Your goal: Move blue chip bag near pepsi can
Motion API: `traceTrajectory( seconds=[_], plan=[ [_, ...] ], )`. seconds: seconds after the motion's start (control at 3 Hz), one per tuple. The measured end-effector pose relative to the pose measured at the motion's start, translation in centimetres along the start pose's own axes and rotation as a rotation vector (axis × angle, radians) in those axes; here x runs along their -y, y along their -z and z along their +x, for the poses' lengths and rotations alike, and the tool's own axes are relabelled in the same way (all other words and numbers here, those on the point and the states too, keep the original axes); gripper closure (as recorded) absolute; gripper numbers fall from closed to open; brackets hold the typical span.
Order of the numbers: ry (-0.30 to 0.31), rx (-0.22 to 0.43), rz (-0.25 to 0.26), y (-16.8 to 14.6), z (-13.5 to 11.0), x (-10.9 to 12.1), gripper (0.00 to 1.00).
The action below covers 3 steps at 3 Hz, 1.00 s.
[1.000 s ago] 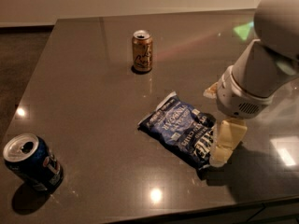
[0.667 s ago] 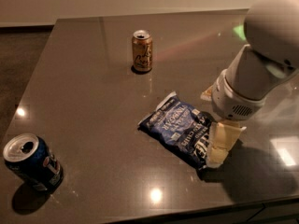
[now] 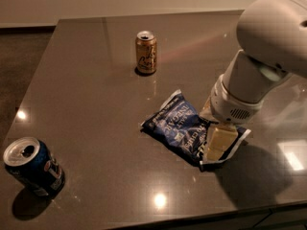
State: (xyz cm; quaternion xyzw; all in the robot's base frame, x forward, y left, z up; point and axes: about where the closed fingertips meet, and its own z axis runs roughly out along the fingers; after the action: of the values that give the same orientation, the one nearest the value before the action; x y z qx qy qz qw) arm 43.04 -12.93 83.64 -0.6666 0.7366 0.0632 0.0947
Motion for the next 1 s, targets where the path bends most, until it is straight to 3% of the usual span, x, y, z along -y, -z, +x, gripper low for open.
traceTrajectory(
  seconds=[0.67,1.0],
  plan=[
    [0.033,0.053,-0.007,1.9,-2.1,-0.1,0.87],
    [0.091,0.097,-0.013,3.2,-5.3,-0.8,1.00]
  ],
)
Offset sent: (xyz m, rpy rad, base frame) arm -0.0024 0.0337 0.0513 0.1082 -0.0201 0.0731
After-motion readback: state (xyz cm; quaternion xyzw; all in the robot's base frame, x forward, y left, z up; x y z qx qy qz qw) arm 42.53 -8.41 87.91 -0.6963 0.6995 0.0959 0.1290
